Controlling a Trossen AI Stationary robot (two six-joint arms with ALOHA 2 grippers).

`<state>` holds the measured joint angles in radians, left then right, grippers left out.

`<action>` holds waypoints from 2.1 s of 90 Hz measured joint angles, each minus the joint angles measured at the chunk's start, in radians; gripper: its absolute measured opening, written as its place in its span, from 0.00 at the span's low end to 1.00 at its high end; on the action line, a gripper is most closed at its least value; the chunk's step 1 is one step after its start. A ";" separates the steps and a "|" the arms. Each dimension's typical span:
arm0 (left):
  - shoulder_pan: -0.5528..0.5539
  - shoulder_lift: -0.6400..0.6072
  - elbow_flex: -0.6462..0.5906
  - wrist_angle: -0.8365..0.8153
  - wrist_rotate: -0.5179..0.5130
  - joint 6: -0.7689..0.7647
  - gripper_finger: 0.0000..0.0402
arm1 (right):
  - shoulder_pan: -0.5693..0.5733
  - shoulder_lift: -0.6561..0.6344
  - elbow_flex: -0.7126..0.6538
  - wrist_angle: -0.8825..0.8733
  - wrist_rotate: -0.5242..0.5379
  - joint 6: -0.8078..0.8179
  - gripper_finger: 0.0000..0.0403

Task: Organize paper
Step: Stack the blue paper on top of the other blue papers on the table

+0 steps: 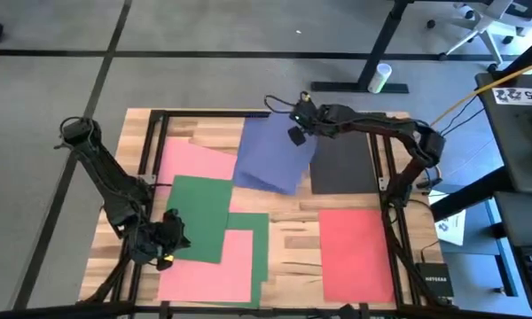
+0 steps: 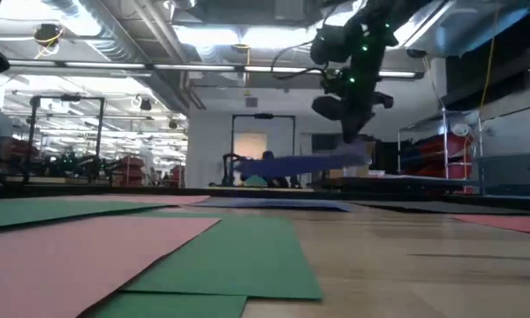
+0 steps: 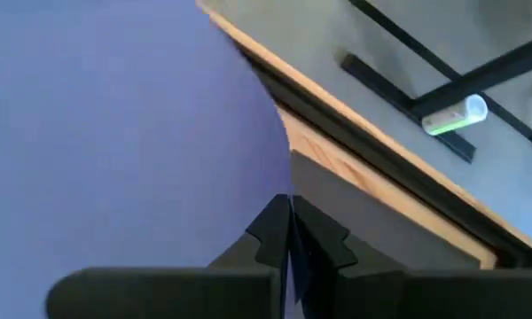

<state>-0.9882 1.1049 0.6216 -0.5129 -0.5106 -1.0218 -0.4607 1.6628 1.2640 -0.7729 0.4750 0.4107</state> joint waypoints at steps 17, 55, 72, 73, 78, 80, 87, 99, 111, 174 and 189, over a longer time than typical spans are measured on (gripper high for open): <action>0.000 0.000 0.000 0.000 -0.007 0.000 0.07 | -0.006 -0.061 -0.078 0.070 -0.025 -0.015 0.00; 0.001 0.000 0.000 0.000 -0.014 0.000 0.07 | -0.005 -0.061 -0.098 0.276 -0.103 -0.014 0.00; 0.001 0.000 0.000 0.000 -0.014 0.000 0.07 | 0.004 -0.055 -0.097 0.364 -0.131 0.018 0.00; 0.001 0.000 0.000 0.000 -0.014 0.000 0.07 | 0.006 -0.053 -0.097 0.371 -0.132 0.022 0.00; 0.001 0.000 0.000 0.000 -0.014 -0.001 0.07 | 0.011 -0.042 -0.097 0.398 -0.134 0.032 0.00; 0.001 0.001 0.000 0.001 -0.015 -0.002 0.07 | 0.012 -0.038 -0.098 0.410 -0.135 0.034 0.00; 0.001 0.004 -0.001 0.001 -0.015 -0.003 0.07 | 0.023 -0.020 -0.097 0.461 -0.135 0.060 0.00; 0.001 0.004 -0.021 0.041 -0.015 -0.003 0.07 | 0.025 0.021 -0.097 0.497 -0.125 0.121 0.00; 0.001 0.005 -0.032 0.053 -0.016 -0.016 0.07 | 0.029 0.050 -0.097 0.496 -0.062 0.192 0.00; 0.000 0.005 -0.035 0.053 -0.014 -0.011 0.07 | 0.009 0.108 -0.098 0.558 0.020 0.424 0.00; 0.000 0.006 -0.035 0.053 -0.014 -0.004 0.07 | 0.007 0.111 -0.098 0.583 0.007 0.411 0.00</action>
<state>-0.9886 1.1110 0.5869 -0.4600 -0.5251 -1.0254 -0.4538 1.7737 1.1664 -0.1896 0.4816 0.8216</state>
